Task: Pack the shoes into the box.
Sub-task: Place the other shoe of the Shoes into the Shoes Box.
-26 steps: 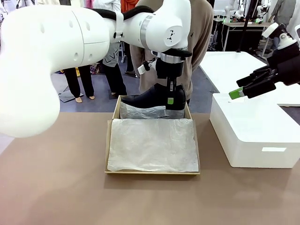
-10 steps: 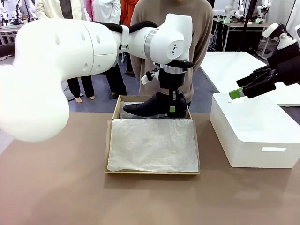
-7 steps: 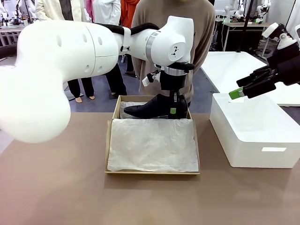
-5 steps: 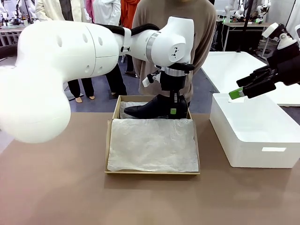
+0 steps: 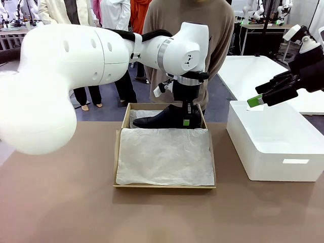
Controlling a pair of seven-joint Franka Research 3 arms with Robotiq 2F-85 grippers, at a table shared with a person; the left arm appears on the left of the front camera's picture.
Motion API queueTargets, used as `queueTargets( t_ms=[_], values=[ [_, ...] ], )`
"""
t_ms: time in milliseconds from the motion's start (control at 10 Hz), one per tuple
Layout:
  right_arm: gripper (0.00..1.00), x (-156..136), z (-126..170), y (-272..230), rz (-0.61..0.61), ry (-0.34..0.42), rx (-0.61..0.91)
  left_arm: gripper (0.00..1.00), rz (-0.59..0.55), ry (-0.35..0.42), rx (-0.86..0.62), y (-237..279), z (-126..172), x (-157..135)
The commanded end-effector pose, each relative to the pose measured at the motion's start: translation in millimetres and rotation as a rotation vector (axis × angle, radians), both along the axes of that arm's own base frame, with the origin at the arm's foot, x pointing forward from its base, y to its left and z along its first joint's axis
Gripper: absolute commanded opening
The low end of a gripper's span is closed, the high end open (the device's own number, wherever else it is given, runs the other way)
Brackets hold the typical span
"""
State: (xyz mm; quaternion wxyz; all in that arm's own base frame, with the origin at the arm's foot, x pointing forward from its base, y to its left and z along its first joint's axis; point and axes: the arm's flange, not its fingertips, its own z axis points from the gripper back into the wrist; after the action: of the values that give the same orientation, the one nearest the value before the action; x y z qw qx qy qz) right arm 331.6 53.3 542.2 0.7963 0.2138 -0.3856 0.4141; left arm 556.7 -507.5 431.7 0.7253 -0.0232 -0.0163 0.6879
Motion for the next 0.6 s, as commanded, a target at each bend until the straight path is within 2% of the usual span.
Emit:
queueTargets(
  t_ms=[0,300,500],
  values=[
    [1.0,2.3,-0.4,0.1,0.017,-0.012,0.012,0.06,0.06,-0.013,0.02,2.7,3.1,-6.2],
    [1.0,2.3,-0.4,0.1,0.017,-0.012,0.012,0.63,0.068,-0.029,0.017,5.7,8.1,-6.3],
    [1.0,2.3,-0.4,0.1,0.017,-0.012,0.012,1.0,0.086,-0.047,0.01,10.0,29.0,-2.9]
  ],
)
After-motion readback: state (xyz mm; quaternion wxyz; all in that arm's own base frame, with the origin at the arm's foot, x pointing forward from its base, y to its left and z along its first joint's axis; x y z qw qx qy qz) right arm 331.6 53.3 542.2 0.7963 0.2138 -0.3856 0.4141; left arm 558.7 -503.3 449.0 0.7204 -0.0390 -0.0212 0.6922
